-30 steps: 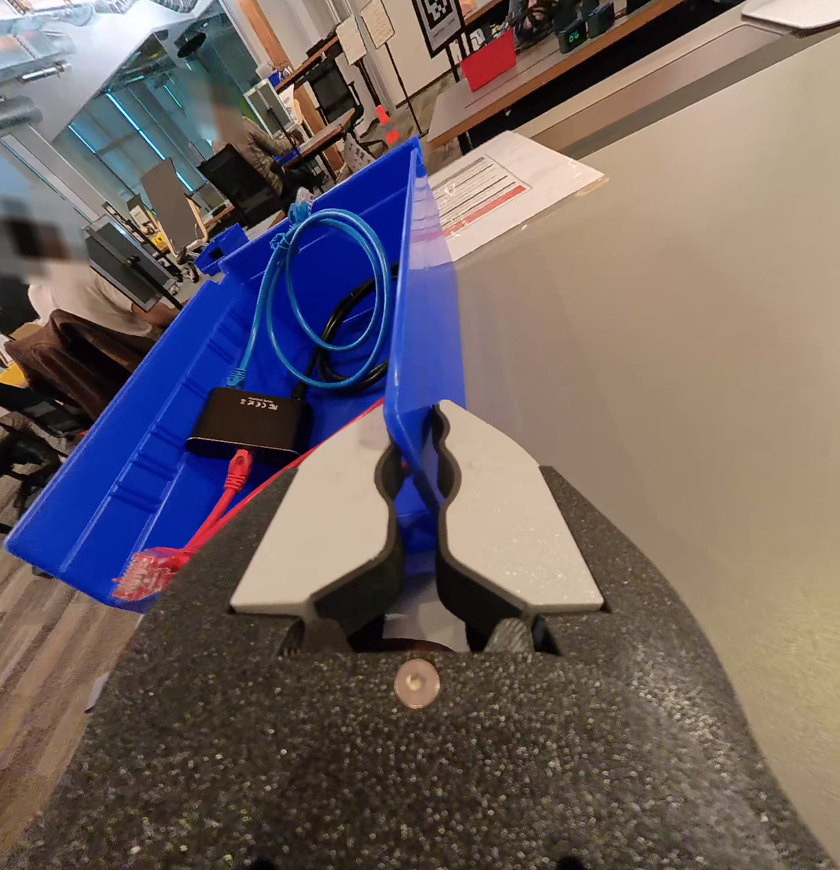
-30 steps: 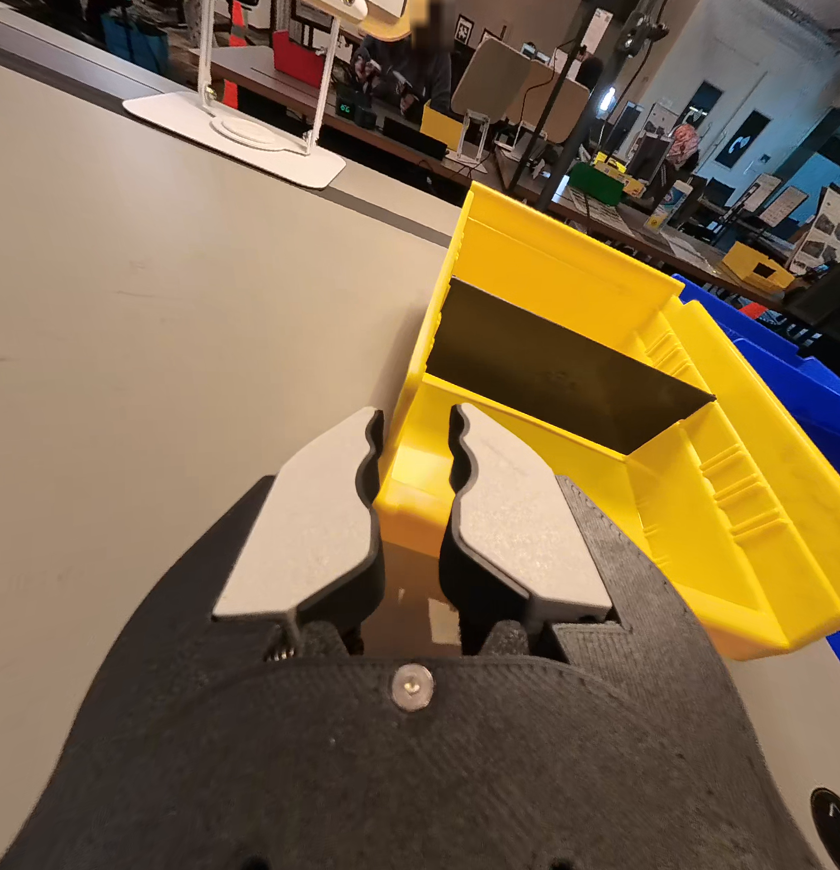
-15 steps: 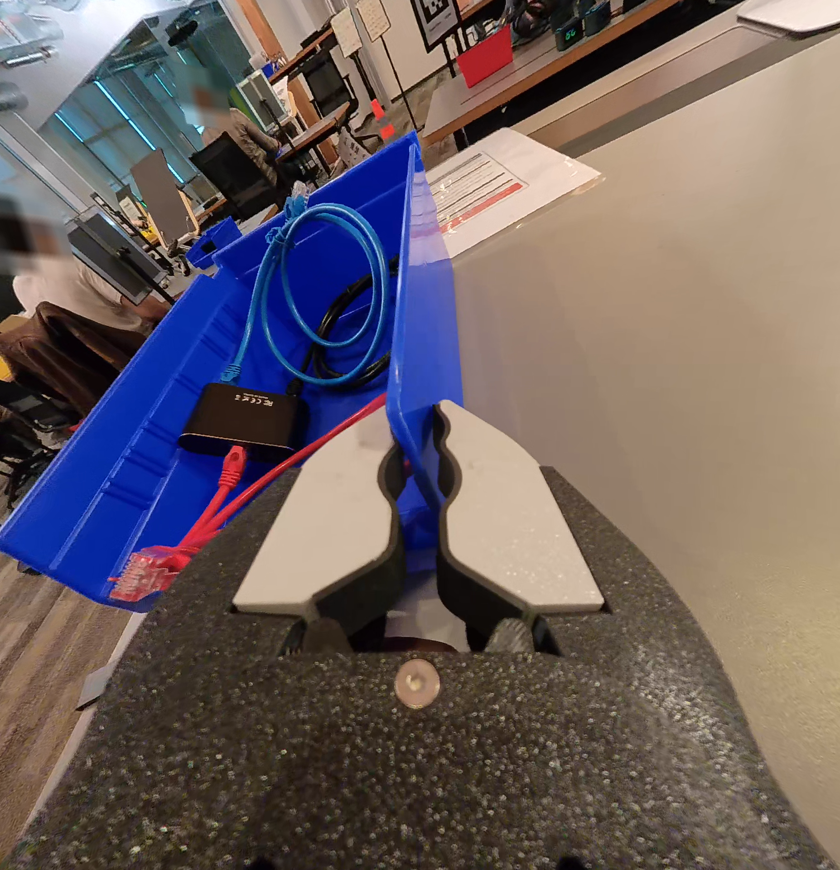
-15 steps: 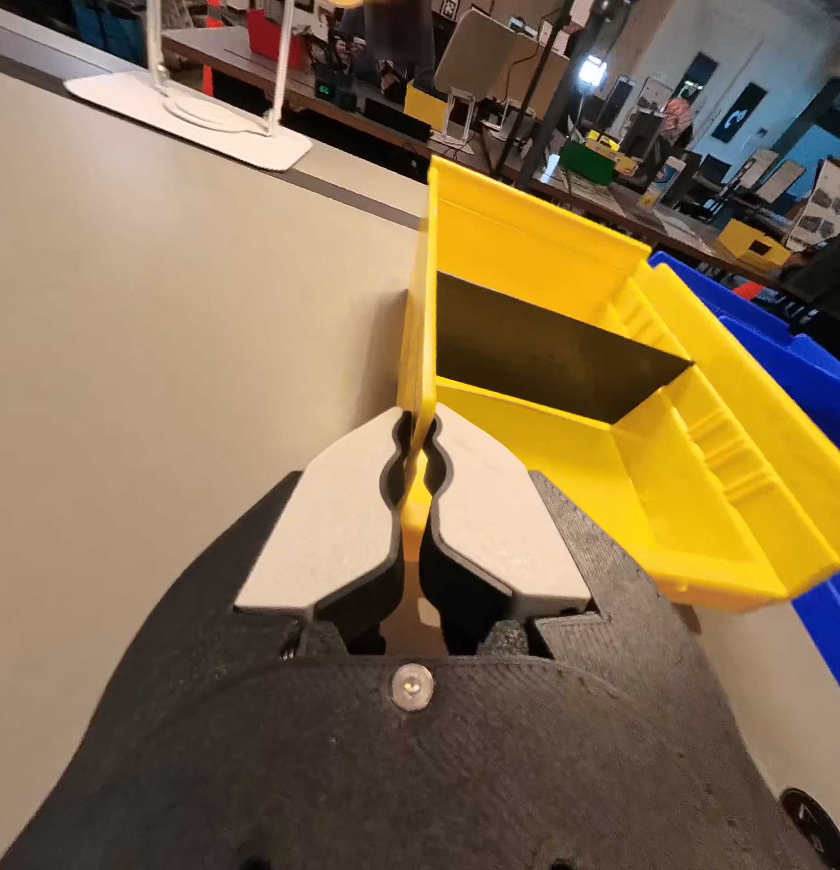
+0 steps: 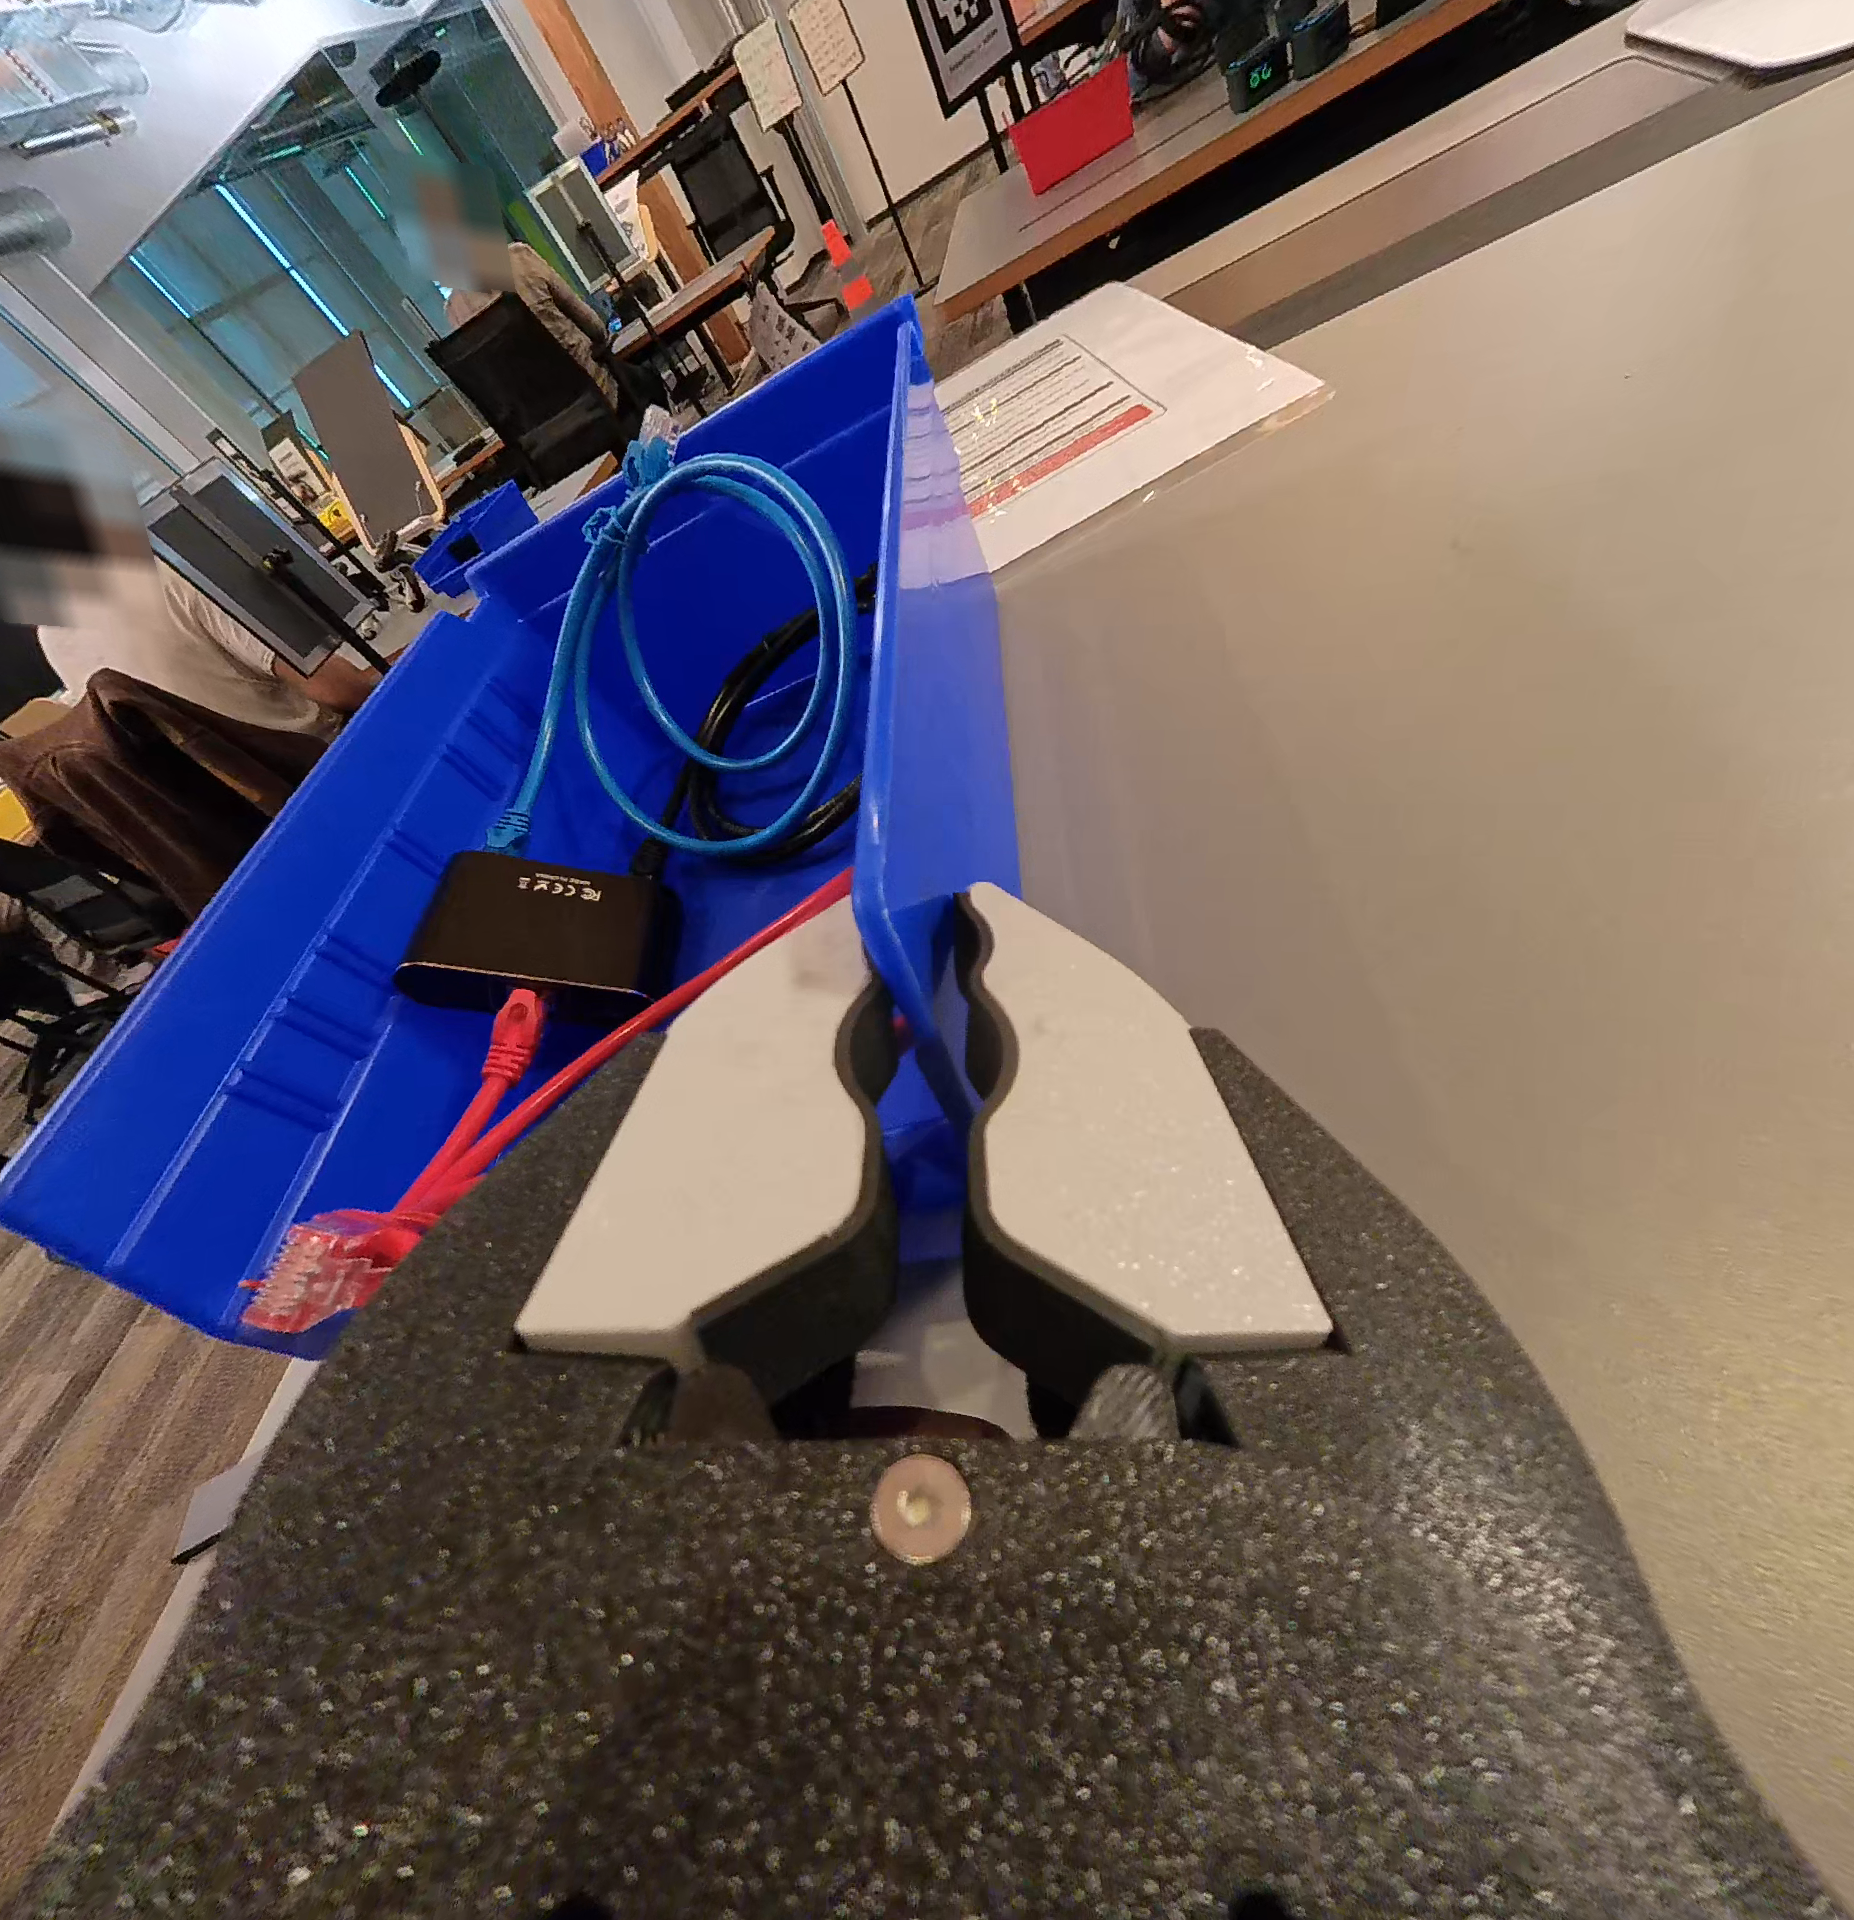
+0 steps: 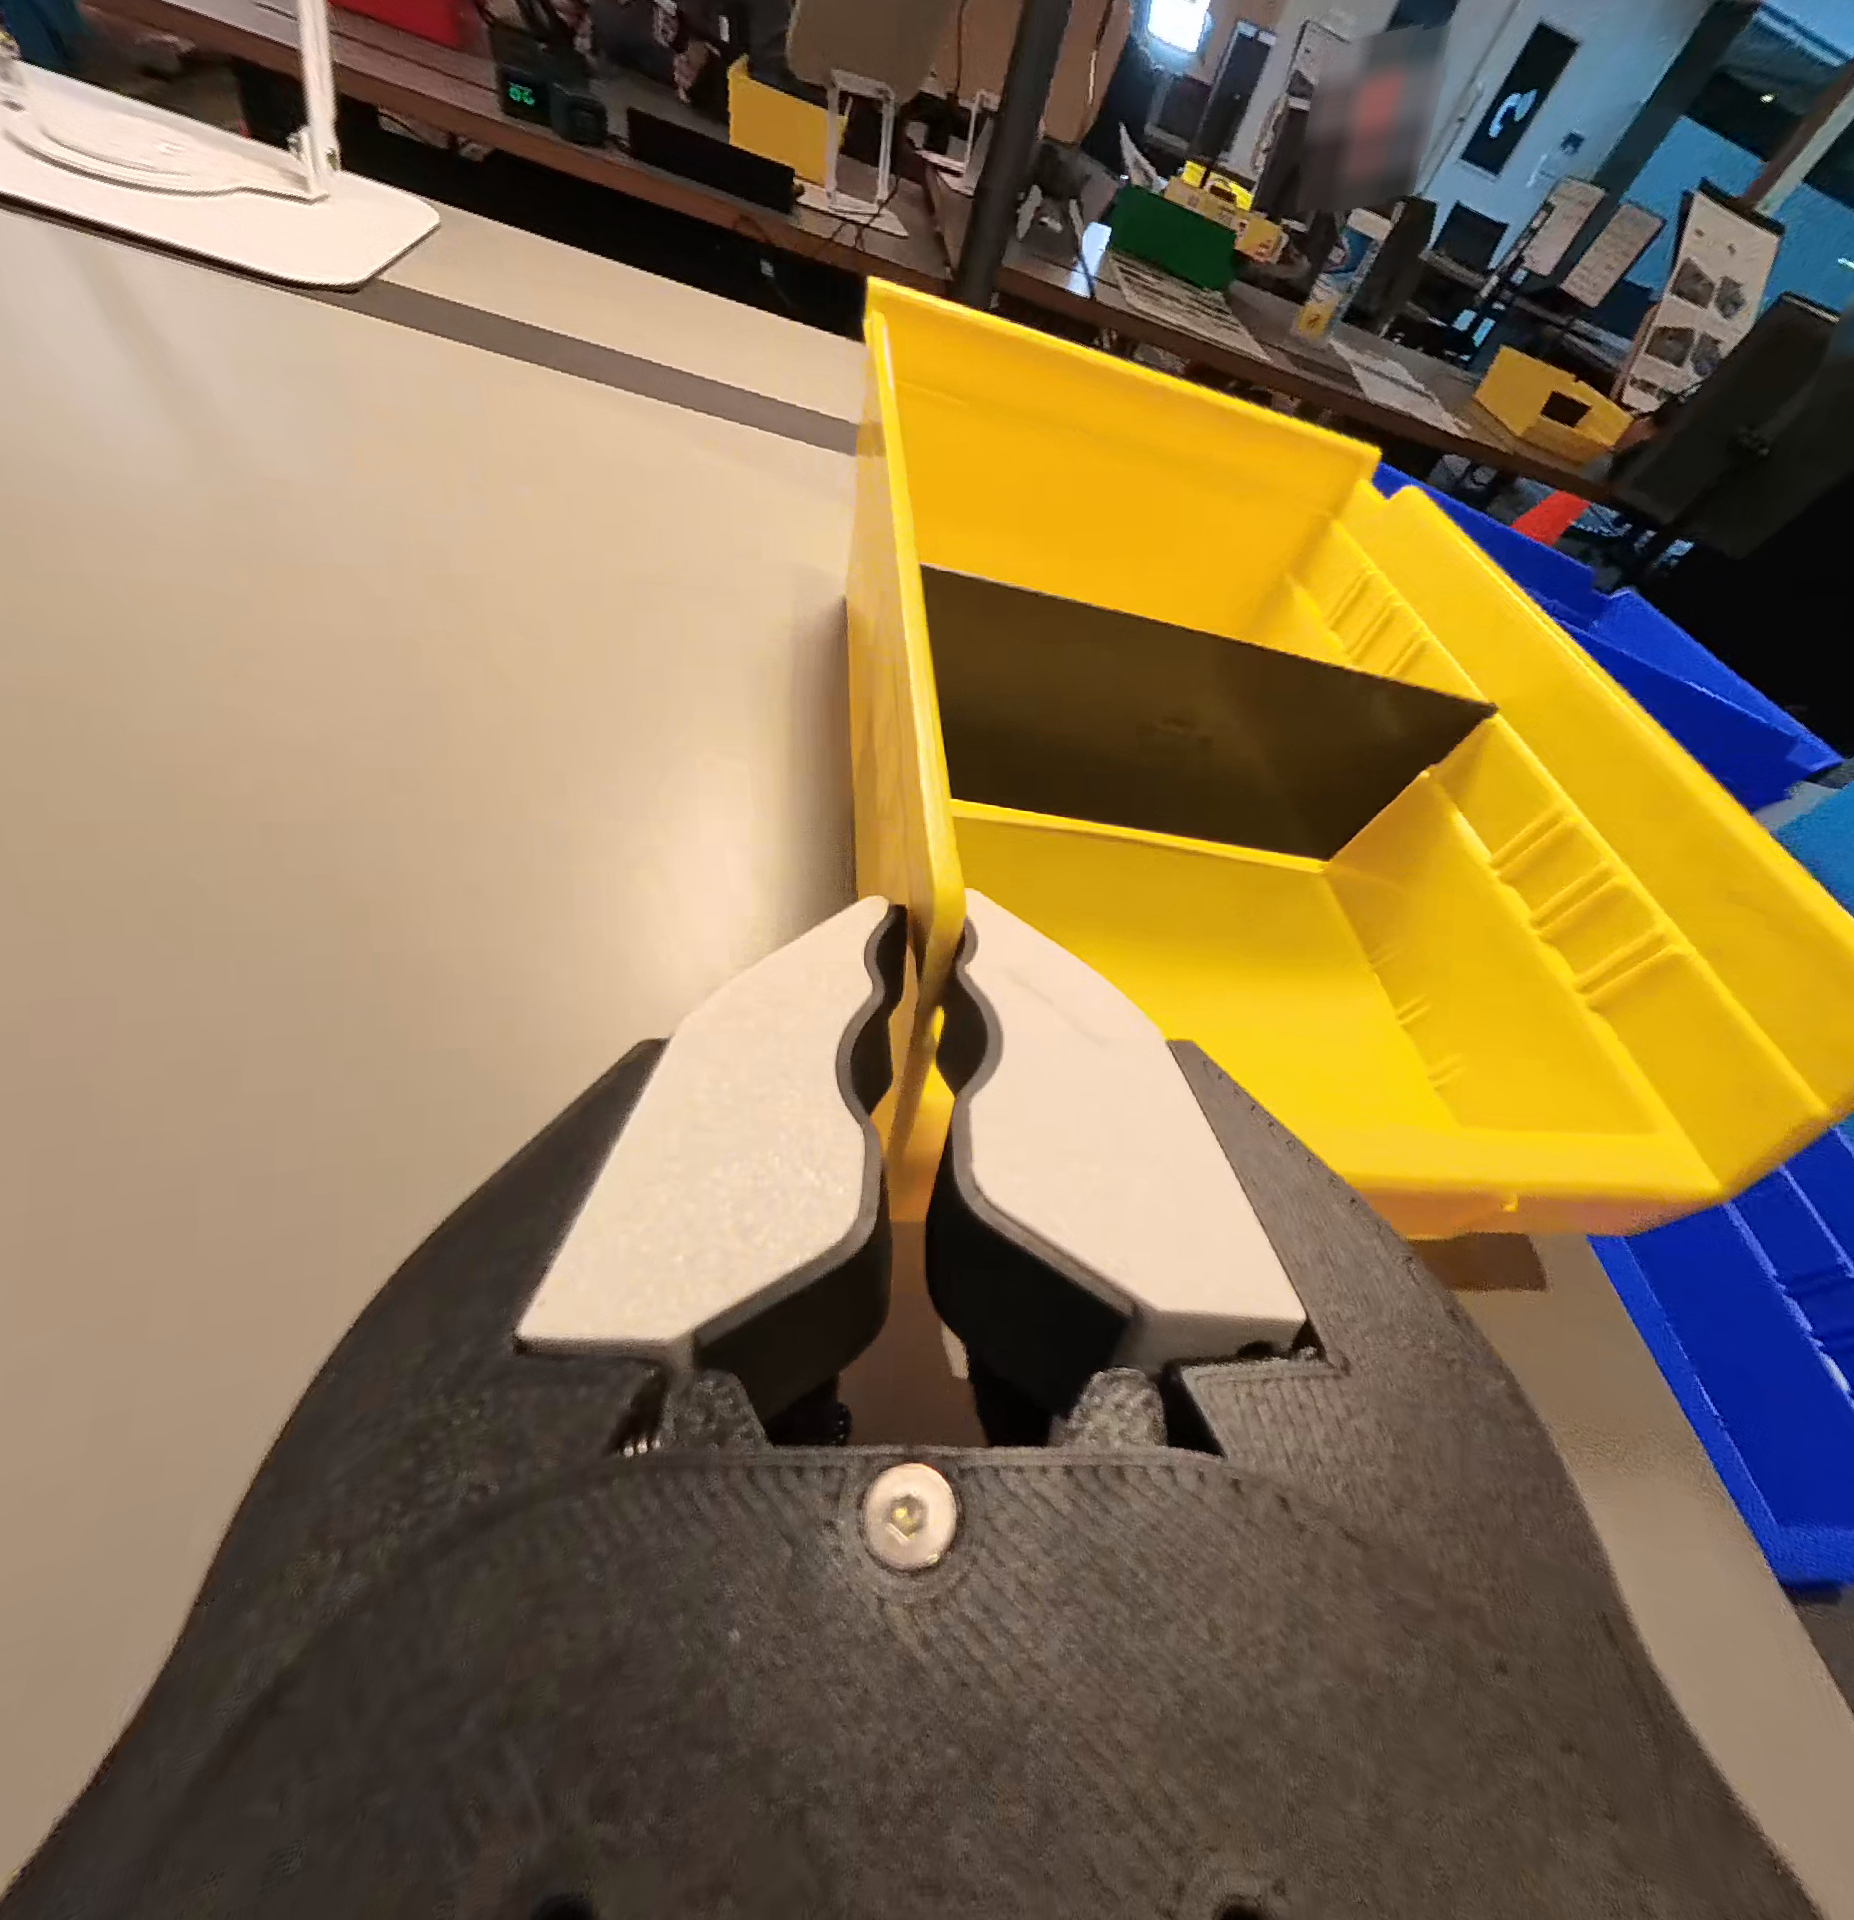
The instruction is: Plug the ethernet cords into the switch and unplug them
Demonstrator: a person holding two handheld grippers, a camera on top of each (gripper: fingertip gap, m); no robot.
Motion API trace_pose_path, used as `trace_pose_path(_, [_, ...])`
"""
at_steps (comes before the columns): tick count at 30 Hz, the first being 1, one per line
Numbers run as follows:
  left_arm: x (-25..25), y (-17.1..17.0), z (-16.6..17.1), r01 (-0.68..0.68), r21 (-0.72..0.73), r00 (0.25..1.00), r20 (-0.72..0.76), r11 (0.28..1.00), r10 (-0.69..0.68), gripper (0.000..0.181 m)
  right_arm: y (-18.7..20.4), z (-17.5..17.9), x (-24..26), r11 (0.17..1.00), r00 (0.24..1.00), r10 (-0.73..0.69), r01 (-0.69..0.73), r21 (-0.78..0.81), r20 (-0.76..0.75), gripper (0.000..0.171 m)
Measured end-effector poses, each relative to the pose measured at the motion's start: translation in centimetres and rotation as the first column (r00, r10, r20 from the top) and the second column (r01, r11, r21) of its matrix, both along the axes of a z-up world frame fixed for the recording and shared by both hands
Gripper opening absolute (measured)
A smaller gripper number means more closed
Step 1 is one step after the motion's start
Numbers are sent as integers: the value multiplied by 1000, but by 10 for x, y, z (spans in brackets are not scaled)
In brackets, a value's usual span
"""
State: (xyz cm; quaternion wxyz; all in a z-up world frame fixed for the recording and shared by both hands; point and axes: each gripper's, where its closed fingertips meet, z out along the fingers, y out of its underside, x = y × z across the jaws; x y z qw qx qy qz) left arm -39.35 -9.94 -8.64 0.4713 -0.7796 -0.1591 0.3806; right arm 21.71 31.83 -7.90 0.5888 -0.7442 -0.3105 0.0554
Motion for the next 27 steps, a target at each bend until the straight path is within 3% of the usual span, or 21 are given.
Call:
trace_pose_path(15, [0,1,0,2,-2,1000,-6,1000,-2,10,3,1,8,999,999,-42,42,30,0,5])
trace_pose_path(19, [5,-1,2,14,-8,999,-37,1000,-14,15,-10,6,10,1000,999,8,-7,20,-46,21])
trace_pose_path(22, [21,-5,13,81,45,993,-86,996,-77,31,-27,3,19,997,997,67,-66,-32,33,28])
trace_pose_path(24, [43,-9,35,189,133,967,-197,973,-161,29,-38,3,24,994,984,100,-93,-59,148,29])
trace_pose_path(25, [53,-11,42,231,145,958,-206,962,-199,23,-42,4,26,994,973,106,-95,-61,205,31])
trace_pose_path(27, [62,-18,50,258,153,957,-176,954,-231,33,-53,14,24,993,956,115,-112,-27,271,31])
